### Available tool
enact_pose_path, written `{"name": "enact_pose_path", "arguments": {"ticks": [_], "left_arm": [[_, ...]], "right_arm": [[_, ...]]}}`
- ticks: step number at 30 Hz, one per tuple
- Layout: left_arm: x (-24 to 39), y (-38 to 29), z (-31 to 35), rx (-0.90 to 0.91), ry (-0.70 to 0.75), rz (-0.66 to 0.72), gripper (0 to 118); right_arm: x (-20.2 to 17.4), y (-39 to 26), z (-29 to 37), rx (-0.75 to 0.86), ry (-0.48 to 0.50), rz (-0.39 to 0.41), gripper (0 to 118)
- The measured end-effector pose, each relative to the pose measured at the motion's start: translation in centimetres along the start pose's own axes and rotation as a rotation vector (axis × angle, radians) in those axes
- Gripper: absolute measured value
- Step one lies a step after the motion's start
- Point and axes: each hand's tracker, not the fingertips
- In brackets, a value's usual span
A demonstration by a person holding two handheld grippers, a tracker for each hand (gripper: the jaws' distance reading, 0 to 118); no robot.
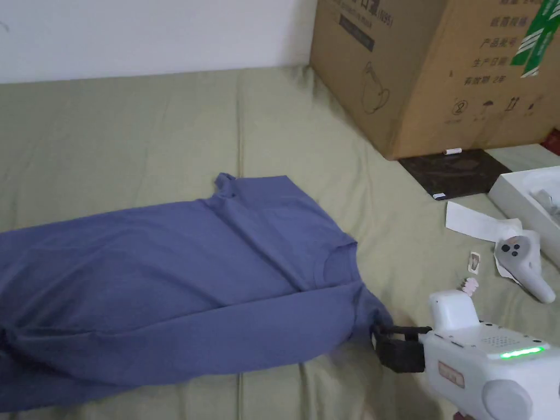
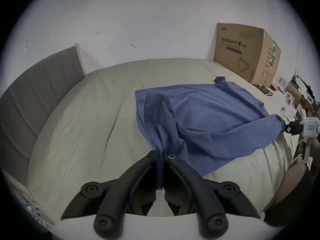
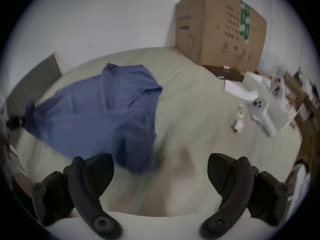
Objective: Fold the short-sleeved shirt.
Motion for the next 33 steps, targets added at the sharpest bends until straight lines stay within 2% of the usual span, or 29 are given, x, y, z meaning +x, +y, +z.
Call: {"name": "enact_pose_path", "arguments": {"ticks": [2,3,6,8,10,11,12,14,15,16,19,22,28,31,33], "left_arm": [[0.4,0.1,0.2,-0.001,-0.010,0.015,6],[0.5,0.0,0.3,-0.010,-0.017,0.020,6],[0.1,-0.3,0.1,-0.023,-0.004,0.024,6],[0.0,-0.4,0.3,-0.030,-0.004,0.046,6],[-0.3,-0.4,0.1,-0.033,-0.001,0.053,6],[-0.3,-0.4,0.1,-0.037,-0.001,0.054,6],[-0.2,-0.4,0.1,-0.040,-0.003,0.053,6],[-0.2,-0.4,0.3,-0.041,-0.002,0.051,6],[-0.4,-0.2,0.5,-0.041,-0.002,0.053,6],[-0.5,-0.1,0.8,-0.039,-0.004,0.062,6],[-2.9,0.1,1.3,-0.021,-0.027,0.137,6],[-3.6,0.7,3.4,-0.004,-0.066,0.190,6],[-4.5,-0.4,8.5,0.015,-0.073,0.189,6],[-4.9,-3.0,9.8,-0.009,-0.057,0.198,6],[-4.9,-5.2,9.7,-0.070,-0.049,0.215,6]], "right_arm": [[-0.2,0.6,-0.7,0.026,0.034,-0.049,109],[-0.5,0.8,-0.9,0.016,0.039,-0.043,108],[-1.8,0.6,-1.0,-0.004,0.097,0.001,92],[-2.4,0.2,-0.7,0.007,0.143,0.022,72],[-2.9,0.0,-0.9,0.010,0.117,0.058,24],[-3.1,0.0,-1.2,0.009,0.101,0.083,11],[-3.3,0.1,-1.2,0.014,0.085,0.084,7],[-2.8,0.4,-0.6,0.047,0.127,0.021,7],[-2.7,0.6,-0.3,0.053,0.126,0.017,7],[-2.7,0.7,0.0,0.060,0.119,0.028,7],[-3.2,1.2,1.7,0.095,0.100,0.128,7],[-3.0,1.8,4.4,0.126,0.124,0.139,7],[-1.6,1.2,10.3,0.159,0.146,0.136,7],[-0.9,-0.7,11.6,0.108,0.146,0.130,7],[-0.7,-2.6,11.2,0.045,0.130,0.165,7]]}}
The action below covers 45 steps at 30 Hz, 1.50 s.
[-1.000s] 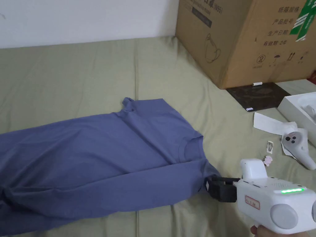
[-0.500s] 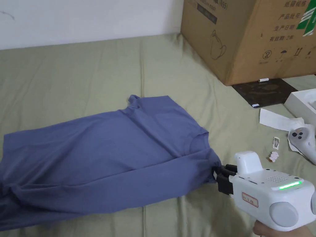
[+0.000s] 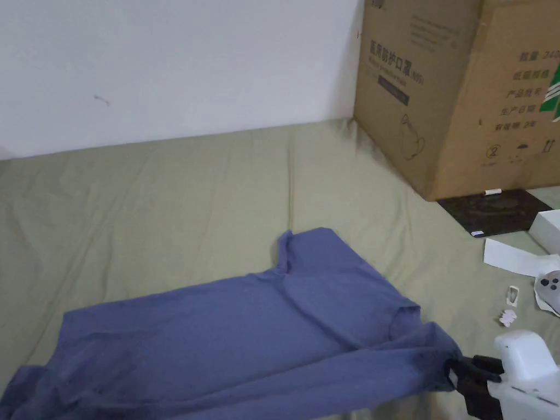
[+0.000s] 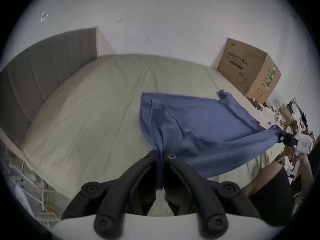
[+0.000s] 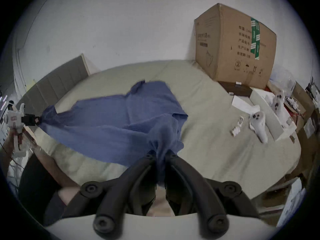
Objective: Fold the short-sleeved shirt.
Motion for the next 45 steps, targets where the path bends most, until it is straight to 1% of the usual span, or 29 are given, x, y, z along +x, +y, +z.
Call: {"name": "enact_pose_path", "arguments": {"ticks": [3,6,8,9,10,11,12,13,14,16,18,21,22,23,24,25,26,27,28,29,30,33,35,37,39,40,43,44,45], "left_arm": [[-0.2,-2.7,-1.7,-0.093,0.012,-0.027,6],[-0.7,-4.4,-4.1,-0.146,0.071,-0.142,6],[-0.7,-5.1,-4.7,-0.156,0.089,-0.165,8],[-0.6,-5.6,-4.7,-0.139,0.146,-0.170,10],[-0.2,-6.0,-4.4,-0.101,0.234,-0.202,32],[-0.1,-6.2,-4.0,-0.079,0.278,-0.246,72],[-0.1,-6.3,-3.5,-0.061,0.248,-0.257,111],[-0.2,-6.4,-2.2,0.014,0.197,-0.239,116],[0.8,-6.6,-0.6,0.027,0.187,-0.242,112],[1.7,-6.2,1.3,0.074,0.220,-0.257,113],[3.6,-3.2,3.8,0.201,0.240,-0.236,113],[5.1,-1.0,6.2,0.319,0.151,-0.166,106],[6.8,1.1,7.3,0.363,0.136,-0.152,93],[7.3,1.9,7.7,0.397,0.107,-0.139,73],[7.6,2.7,7.9,0.420,0.089,-0.131,42],[7.9,3.2,7.6,0.405,0.094,-0.125,0],[9.0,4.9,7.5,0.422,0.117,-0.143,0],[9.2,5.2,7.2,0.457,0.163,-0.159,0],[9.0,5.7,6.6,0.437,0.138,-0.154,0],[8.7,6.4,5.9,0.416,0.089,-0.153,0],[9.0,7.6,5.3,0.402,0.055,-0.131,0],[7.8,8.2,2.3,0.383,0.061,-0.145,0],[6.6,9.8,-0.2,0.321,0.060,-0.130,0],[4.5,10.7,-4.0,0.196,0.042,-0.100,0],[2.6,11.7,-7.9,0.143,0.052,-0.047,0],[1.7,11.9,-10.0,0.122,0.074,-0.044,0],[-0.5,13.4,-15.7,0.066,0.109,-0.024,0],[-1.5,14.0,-18.0,0.039,0.110,0.002,6],[-2.4,14.8,-20.0,0.023,0.114,0.019,30]], "right_arm": [[-0.1,-2.4,-2.2,-0.118,-0.016,0.009,7],[0.0,-3.3,-3.6,-0.123,-0.038,0.029,7],[0.3,-3.4,-3.8,-0.125,-0.035,0.002,7],[0.3,-3.3,-3.6,-0.126,-0.035,-0.009,7],[0.2,-3.3,-3.2,-0.122,-0.039,-0.008,8],[0.1,-3.2,-2.7,-0.112,-0.051,0.003,16],[-0.1,-3.0,-1.8,-0.084,-0.102,0.034,40],[-0.2,-2.7,-1.1,-0.070,-0.136,0.050,93],[-0.4,-2.1,-0.1,-0.045,-0.149,0.060,110],[-1.5,-0.3,2.4,0.084,-0.151,0.070,110],[-3.5,2.5,4.3,0.198,-0.183,0.097,110],[-6.8,6.7,6.3,0.380,-0.138,0.173,109],[-7.9,8.0,6.6,0.422,-0.134,0.195,105],[-9.1,9.5,6.7,0.454,-0.115,0.204,94],[-10.1,10.7,6.7,0.494,-0.096,0.199,74],[-11.0,11.8,6.5,0.522,-0.081,0.189,31],[-11.8,12.8,6.0,0.539,-0.084,0.176,7],[-12.8,13.8,5.1,0.560,-0.089,0.151,7],[-13.4,14.4,4.5,0.550,-0.119,0.135,6],[-13.7,15.0,3.7,0.526,-0.067,0.139,2],[-14.2,15.6,2.7,0.500,-0.050,0.143,1],[-15.1,16.1,-0.1,0.460,-0.048,0.157,0],[-15.4,16.1,-1.9,0.438,-0.039,0.162,0],[-15.4,15.7,-4.0,0.404,-0.029,0.171,0],[-15.1,15.3,-6.2,0.357,0.011,0.170,0],[-14.8,14.8,-7.2,0.345,0.061,0.172,0],[-14.9,14.2,-9.9,0.302,0.033,0.247,0],[-14.8,14.0,-11.0,0.291,0.033,0.253,0],[-14.7,14.0,-12.0,0.285,0.036,0.238,0]]}}
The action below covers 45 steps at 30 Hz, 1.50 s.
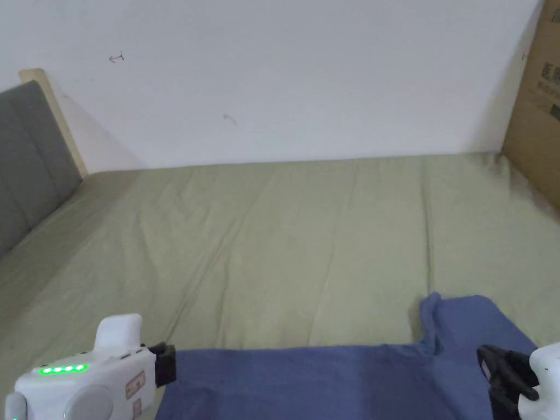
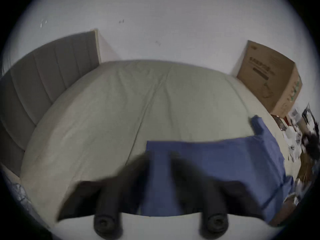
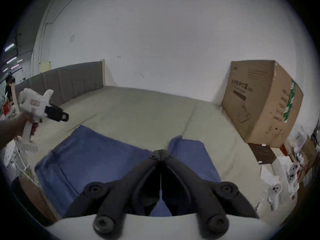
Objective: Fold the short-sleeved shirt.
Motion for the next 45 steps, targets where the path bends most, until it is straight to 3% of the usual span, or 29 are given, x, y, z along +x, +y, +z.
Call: {"name": "enact_pose_path", "arguments": {"ticks": [1,2,3,4,7,9,10,11,12,13,14,15,16,19,22,25,26,27,28,29,30,31,33,37,38,39,40,42,45], "left_arm": [[-0.4,0.6,-1.5,-0.016,0.015,0.016,87],[-0.8,1.1,-3.5,-0.046,0.025,0.037,116],[-1.1,1.6,-5.1,-0.063,0.013,0.046,117],[-1.2,2.3,-5.6,-0.041,0.003,0.041,109],[-0.8,3.2,-8.2,-0.081,0.018,0.017,109],[-0.4,2.0,-9.3,-0.143,0.031,-0.003,100],[-0.3,1.9,-10.0,-0.195,0.002,-0.002,80],[-0.1,1.7,-10.4,-0.243,-0.015,0.003,70],[0.4,1.2,-10.6,-0.280,-0.019,-0.001,69],[1.1,0.0,-9.8,-0.215,0.036,-0.070,59],[1.6,0.2,-9.2,-0.171,0.041,-0.146,44],[1.8,0.5,-9.1,-0.193,0.018,-0.159,17],[1.9,0.8,-8.7,-0.184,0.012,-0.149,2],[2.4,0.4,-7.2,-0.136,0.007,-0.140,2],[3.0,0.8,-5.7,-0.081,-0.012,-0.182,2],[3.4,1.1,-4.1,-0.055,-0.033,-0.170,2],[3.4,1.2,-3.6,-0.045,-0.039,-0.166,2],[3.5,1.3,-3.2,-0.037,-0.042,-0.169,2],[3.5,1.3,-2.9,-0.033,-0.044,-0.175,2],[3.9,1.4,-2.7,-0.030,-0.045,-0.181,2],[4.0,1.3,-2.5,-0.028,-0.047,-0.187,2],[4.1,1.2,-2.2,-0.024,-0.048,-0.189,2],[4.2,1.2,-2.0,-0.021,-0.051,-0.190,2],[4.2,0.8,-1.7,-0.031,-0.052,-0.199,2],[4.3,0.6,-1.5,-0.033,-0.050,-0.204,2],[4.2,0.5,-1.2,-0.034,-0.049,-0.207,2],[4.2,0.5,-1.0,-0.035,-0.050,-0.207,2],[3.9,0.7,-0.7,-0.029,-0.050,-0.204,2],[3.8,1.3,0.2,-0.013,-0.057,-0.180,2]], "right_arm": [[0.2,-0.3,-0.7,-0.011,0.010,-0.024,0],[0.3,-0.5,-1.6,-0.025,0.022,-0.052,0],[0.4,-0.8,-2.3,-0.037,0.026,-0.066,0],[0.5,-1.3,-2.8,-0.043,0.029,-0.067,0],[0.9,-2.3,-3.7,-0.062,0.031,-0.075,0],[1.3,-2.8,-4.0,-0.080,0.035,-0.080,0],[1.7,-2.9,-4.2,-0.091,0.031,-0.080,0],[2.0,-3.1,-4.3,-0.100,0.025,-0.082,0],[2.5,-3.2,-4.3,-0.109,0.019,-0.087,0],[2.9,-3.3,-4.4,-0.114,0.011,-0.093,0],[3.6,-3.1,-4.5,-0.121,0.003,-0.100,0],[4.2,-3.1,-4.7,-0.125,-0.005,-0.102,0],[4.9,-3.1,-5.0,-0.131,-0.011,-0.102,0],[7.8,-2.8,-6.3,-0.174,-0.062,-0.101,0],[12.7,-2.8,-9.0,-0.320,-0.015,-0.249,0],[16.3,-2.6,-12.1,-0.441,-0.018,-0.273,1],[17.2,-2.3,-13.1,-0.426,-0.032,-0.259,13],[17.9,-2.1,-14.0,-0.424,-0.052,-0.247,40],[18.5,-1.9,-14.8,-0.423,-0.055,-0.250,91],[19.0,-2.0,-15.6,-0.426,-0.054,-0.263,112],[19.2,-2.2,-16.3,-0.418,-0.038,-0.300,113],[19.4,-2.5,-17.3,-0.465,-0.030,-0.336,113],[19.2,-3.5,-18.7,-0.541,-0.043,-0.336,113],[17.0,-5.9,-18.7,-0.611,-0.064,-0.195,100],[16.7,-5.7,-18.0,-0.539,-0.071,-0.178,93],[16.8,-5.5,-17.6,-0.543,-0.034,-0.210,82],[16.7,-5.3,-17.4,-0.547,-0.040,-0.216,59],[16.9,-4.7,-16.8,-0.512,-0.059,-0.154,0],[16.1,-4.0,-15.6,-0.481,-0.064,-0.136,0]]}}
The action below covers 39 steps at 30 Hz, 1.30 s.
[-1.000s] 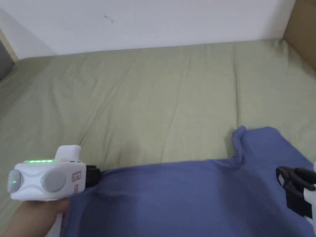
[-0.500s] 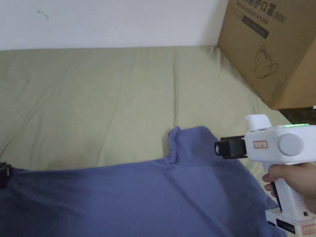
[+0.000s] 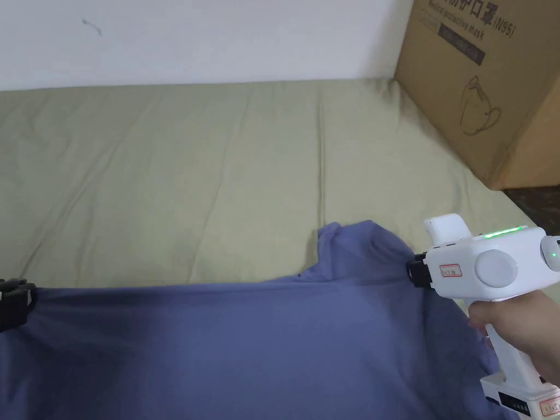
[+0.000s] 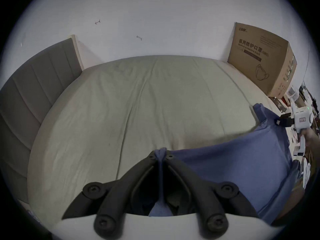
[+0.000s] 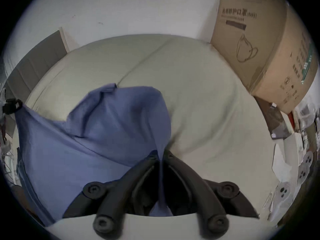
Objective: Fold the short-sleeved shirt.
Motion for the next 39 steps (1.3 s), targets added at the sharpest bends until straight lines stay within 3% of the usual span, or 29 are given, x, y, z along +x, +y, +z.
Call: {"name": "enact_pose_path", "arguments": {"ticks": [12,22,32,39], "left_arm": [[0.1,3.8,7.5,0.150,-0.012,0.014,2],[0.8,5.0,11.3,0.221,-0.028,0.015,2],[-0.7,-4.1,12.7,0.108,-0.050,0.045,2],[0.5,-11.3,13.5,0.032,-0.080,0.006,2]], "right_arm": [[0.4,1.5,12.3,0.246,0.033,-0.074,0],[-0.1,2.9,18.0,0.347,0.041,-0.047,0],[-0.4,-7.4,20.8,0.281,0.054,0.004,0],[-1.2,-16.2,21.9,0.229,0.054,-0.045,0]]}}
